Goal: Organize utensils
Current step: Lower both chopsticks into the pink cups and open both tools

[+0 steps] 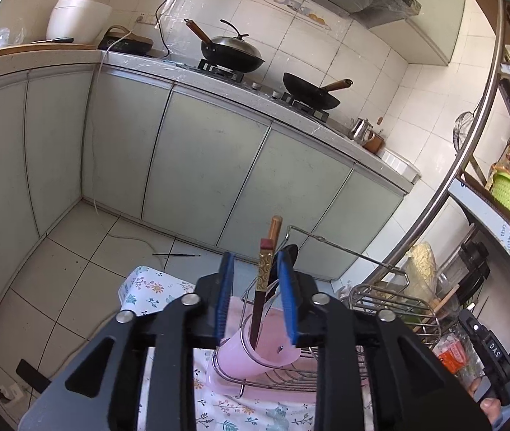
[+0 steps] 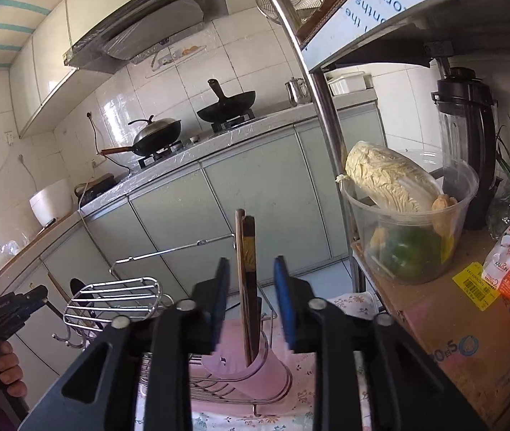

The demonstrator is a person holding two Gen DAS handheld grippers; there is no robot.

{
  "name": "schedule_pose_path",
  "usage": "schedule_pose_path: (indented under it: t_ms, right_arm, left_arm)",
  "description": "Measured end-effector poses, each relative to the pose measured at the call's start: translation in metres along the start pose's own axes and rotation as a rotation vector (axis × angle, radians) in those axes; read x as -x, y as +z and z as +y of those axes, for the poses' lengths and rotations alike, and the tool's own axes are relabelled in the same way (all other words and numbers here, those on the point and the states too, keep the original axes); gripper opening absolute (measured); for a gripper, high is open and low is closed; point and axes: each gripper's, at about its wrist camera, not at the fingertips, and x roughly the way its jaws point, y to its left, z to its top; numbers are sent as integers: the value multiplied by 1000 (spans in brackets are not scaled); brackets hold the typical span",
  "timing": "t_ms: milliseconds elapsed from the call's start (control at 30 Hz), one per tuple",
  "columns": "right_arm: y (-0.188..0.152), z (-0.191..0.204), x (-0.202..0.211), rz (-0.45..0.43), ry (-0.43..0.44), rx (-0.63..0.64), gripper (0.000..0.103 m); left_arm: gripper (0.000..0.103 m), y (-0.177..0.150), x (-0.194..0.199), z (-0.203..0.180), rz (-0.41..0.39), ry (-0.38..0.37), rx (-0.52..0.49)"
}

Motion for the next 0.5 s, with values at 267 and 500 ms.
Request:
schedule_pose_path:
  t_ms: [267, 500]
  right_arm:
    - [-2, 5, 32, -45, -26, 1, 42]
    - [-33, 19, 51, 6, -35, 44, 42]
  left_arm:
    - [30, 1, 25, 1, -27, -15, 7]
    - [30, -40, 41, 8, 70, -37, -9]
